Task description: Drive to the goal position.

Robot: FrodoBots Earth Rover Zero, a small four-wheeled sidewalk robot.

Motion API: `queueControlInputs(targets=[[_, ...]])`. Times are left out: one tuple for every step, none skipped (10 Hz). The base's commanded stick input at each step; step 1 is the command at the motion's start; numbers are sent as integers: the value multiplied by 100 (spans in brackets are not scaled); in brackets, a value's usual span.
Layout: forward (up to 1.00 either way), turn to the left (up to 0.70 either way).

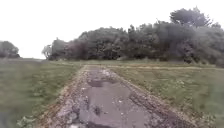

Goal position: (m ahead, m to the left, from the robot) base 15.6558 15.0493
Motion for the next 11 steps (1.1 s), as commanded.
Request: queueControlInputs(targets=[[100, 7], [100, 4], [100, 1], [100, 0], [100, 0], [100, 0], [100, 0], [100, 0], [100, 0], [100, 0], [100, 0]])
